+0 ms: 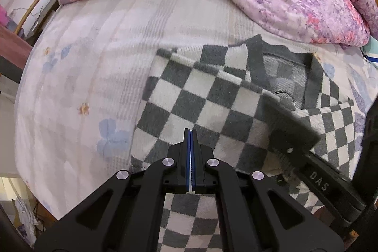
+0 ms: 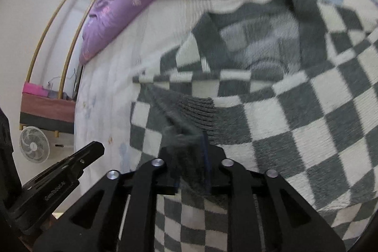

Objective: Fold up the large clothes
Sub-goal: 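Carry the cuff with the right tool across the cardigan toward the left tool, then lower the cuff onto the folded sleeve and open the right tool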

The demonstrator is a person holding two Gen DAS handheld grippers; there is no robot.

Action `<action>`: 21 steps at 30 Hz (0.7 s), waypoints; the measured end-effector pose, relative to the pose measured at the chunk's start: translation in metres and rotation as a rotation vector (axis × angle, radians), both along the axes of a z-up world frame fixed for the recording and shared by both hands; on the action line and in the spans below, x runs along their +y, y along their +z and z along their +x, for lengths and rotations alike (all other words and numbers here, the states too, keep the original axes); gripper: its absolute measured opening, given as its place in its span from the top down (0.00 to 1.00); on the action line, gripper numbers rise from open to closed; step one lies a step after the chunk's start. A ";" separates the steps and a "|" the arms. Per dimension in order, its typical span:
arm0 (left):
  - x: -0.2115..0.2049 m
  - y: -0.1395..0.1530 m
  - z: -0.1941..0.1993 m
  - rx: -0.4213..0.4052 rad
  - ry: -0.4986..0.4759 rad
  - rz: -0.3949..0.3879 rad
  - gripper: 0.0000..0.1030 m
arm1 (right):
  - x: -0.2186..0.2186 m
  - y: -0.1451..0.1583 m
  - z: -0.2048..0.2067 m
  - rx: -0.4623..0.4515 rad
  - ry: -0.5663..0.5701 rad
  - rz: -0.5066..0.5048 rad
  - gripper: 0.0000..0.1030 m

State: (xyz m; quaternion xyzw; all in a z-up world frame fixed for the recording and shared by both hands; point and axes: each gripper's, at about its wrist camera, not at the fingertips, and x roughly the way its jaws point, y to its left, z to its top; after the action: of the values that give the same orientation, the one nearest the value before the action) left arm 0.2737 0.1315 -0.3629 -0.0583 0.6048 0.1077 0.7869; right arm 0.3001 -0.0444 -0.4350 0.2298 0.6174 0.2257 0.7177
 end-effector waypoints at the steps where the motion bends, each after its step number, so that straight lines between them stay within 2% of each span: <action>1: 0.001 -0.001 -0.001 0.001 0.005 -0.002 0.98 | 0.001 -0.002 -0.001 0.015 0.009 0.016 0.74; 3: 0.000 -0.001 -0.002 0.005 0.007 0.003 0.98 | 0.001 -0.007 -0.003 0.057 0.039 0.083 0.49; 4: 0.000 -0.001 -0.002 0.008 0.007 0.006 0.98 | 0.001 -0.007 -0.005 0.072 0.049 0.105 0.25; 5: -0.001 -0.001 -0.002 0.012 0.008 0.011 0.98 | 0.000 -0.006 -0.007 0.077 0.055 0.115 0.20; 10: -0.010 0.000 0.001 0.018 0.004 0.008 0.98 | -0.019 0.009 -0.014 0.060 0.075 0.075 0.20; 12: -0.018 0.000 0.003 0.019 -0.008 0.006 0.98 | -0.044 0.017 -0.014 0.041 0.046 0.063 0.20; 15: -0.039 -0.005 0.011 0.035 -0.031 -0.026 0.98 | -0.090 0.034 -0.013 -0.013 -0.016 -0.033 0.20; 16: -0.045 -0.006 0.013 0.040 -0.038 -0.030 0.98 | -0.108 0.039 -0.014 -0.033 -0.043 -0.061 0.22; 17: -0.053 -0.011 0.016 0.047 -0.048 -0.039 0.98 | -0.125 0.043 -0.014 -0.053 -0.069 -0.093 0.37; 18: -0.060 -0.016 0.018 0.053 -0.055 -0.058 0.98 | -0.148 0.044 -0.013 -0.063 -0.088 -0.158 0.47; 20: -0.072 -0.030 0.022 0.074 -0.066 -0.094 0.98 | -0.183 0.038 -0.010 -0.055 -0.106 -0.244 0.92; 21: -0.078 -0.043 0.024 0.106 -0.068 -0.097 0.98 | -0.203 0.029 -0.010 -0.016 -0.117 -0.302 0.96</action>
State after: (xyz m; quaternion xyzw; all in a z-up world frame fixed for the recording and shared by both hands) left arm 0.2973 0.0539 -0.4058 -0.0701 0.6517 0.0544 0.7533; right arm 0.2902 -0.2472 -0.4063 0.1532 0.6240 0.0902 0.7609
